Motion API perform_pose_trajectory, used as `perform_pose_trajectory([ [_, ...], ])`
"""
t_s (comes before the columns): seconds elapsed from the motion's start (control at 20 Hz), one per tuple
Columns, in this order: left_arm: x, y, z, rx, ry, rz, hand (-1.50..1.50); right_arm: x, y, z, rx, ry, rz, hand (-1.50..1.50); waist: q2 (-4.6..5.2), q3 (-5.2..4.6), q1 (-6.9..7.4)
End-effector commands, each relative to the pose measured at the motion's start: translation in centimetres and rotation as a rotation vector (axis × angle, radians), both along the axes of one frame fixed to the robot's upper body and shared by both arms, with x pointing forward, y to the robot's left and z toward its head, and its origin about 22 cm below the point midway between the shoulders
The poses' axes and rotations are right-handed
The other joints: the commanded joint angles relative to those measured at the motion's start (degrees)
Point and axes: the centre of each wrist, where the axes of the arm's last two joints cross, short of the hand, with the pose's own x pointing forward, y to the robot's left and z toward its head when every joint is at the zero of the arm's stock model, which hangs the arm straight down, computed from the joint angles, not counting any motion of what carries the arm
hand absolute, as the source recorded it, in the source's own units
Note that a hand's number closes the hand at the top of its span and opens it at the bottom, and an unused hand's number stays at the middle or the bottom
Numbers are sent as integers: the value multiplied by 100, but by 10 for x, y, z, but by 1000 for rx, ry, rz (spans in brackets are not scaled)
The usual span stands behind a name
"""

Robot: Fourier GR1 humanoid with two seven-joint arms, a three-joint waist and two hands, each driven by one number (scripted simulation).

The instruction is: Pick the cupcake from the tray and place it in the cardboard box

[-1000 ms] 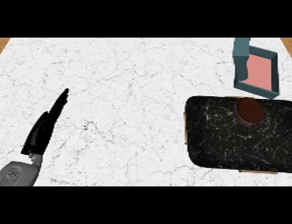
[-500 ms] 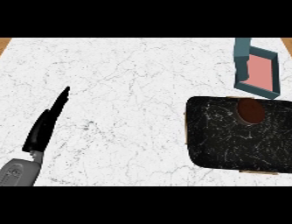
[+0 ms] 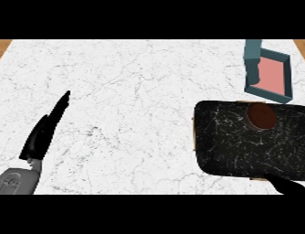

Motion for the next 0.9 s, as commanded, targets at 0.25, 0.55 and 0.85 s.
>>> perform_pose_trajectory([
  [0.25,-12,0,-6,6,10,8,0,25,6,-14,-63,-29,-4,-150,-6,1,-1],
  [0.55,-24,-10,-23,-12,20,3,0,35,1,-14,-40,30,12,-150,-6,1,8],
  [0.85,8,-12,-13,-1,0,0,0,49,-13,-9,-71,13,-6,-150,-2,0,-17],
])
